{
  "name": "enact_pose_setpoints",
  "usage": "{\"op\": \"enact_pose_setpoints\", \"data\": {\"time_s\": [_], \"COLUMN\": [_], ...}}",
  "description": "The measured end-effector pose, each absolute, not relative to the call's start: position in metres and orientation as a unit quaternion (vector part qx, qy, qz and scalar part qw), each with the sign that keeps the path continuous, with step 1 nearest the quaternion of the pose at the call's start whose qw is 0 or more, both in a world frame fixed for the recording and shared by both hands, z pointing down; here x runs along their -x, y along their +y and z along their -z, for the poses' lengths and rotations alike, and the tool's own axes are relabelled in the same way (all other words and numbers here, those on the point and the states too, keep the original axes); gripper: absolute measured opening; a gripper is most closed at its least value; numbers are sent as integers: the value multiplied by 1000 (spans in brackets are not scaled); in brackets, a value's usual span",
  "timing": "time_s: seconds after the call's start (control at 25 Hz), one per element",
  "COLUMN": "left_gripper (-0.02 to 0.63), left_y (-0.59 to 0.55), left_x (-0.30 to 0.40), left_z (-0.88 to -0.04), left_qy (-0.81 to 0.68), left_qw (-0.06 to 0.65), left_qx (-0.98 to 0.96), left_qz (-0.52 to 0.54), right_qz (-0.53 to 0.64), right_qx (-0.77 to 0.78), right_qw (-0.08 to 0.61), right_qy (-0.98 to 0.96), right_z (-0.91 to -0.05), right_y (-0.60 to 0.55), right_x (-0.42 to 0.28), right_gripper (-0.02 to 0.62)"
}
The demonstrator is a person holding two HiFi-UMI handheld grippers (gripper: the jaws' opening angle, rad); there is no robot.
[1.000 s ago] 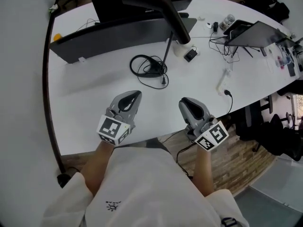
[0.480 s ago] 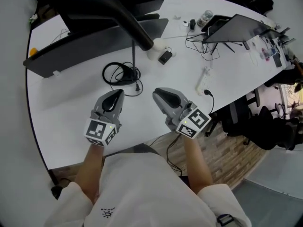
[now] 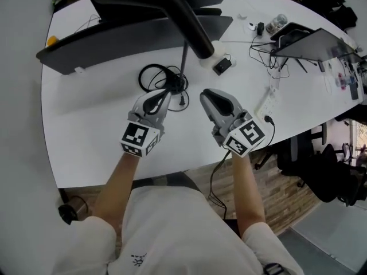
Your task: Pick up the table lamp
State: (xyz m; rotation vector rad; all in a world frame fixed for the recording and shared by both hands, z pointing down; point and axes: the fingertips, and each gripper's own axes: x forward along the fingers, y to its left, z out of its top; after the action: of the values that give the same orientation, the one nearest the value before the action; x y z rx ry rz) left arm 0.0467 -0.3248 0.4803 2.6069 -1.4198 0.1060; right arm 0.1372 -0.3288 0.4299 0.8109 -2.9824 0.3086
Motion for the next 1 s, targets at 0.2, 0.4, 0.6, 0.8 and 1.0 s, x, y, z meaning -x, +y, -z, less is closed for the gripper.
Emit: {"op": "enact_pose_setpoints", "data": {"time_s": [0.2,0.4,0.6,0.8,1.0], "left_gripper": [18,48,97,120,135], "left_y": [-346,-368,-385,-398,-406], "left_x": [-50,-55,-62,-72,-79], "left_z": [-501,-521,-538,-558,-576], "left_qy": [-472,-468,-461,-443,-428], "left_qw": [87,94,94,96,91], "left_qx": [-875,-877,-880,-888,-895], "left_qz": [-56,-60,-67,-83,-88], "right_qz": [-85,-72,-65,-51,-33], "right_qx": [-262,-260,-274,-273,-266], "right_qw": [17,19,20,13,3], "right_qy": [-961,-963,-959,-960,-963], "right_z": [-432,-436,-450,-446,-440], "right_y": [-354,-372,-382,-390,-398], "right_x": [-133,-127,-117,-103,-88], "right_gripper": [46,49,115,121,124]}}
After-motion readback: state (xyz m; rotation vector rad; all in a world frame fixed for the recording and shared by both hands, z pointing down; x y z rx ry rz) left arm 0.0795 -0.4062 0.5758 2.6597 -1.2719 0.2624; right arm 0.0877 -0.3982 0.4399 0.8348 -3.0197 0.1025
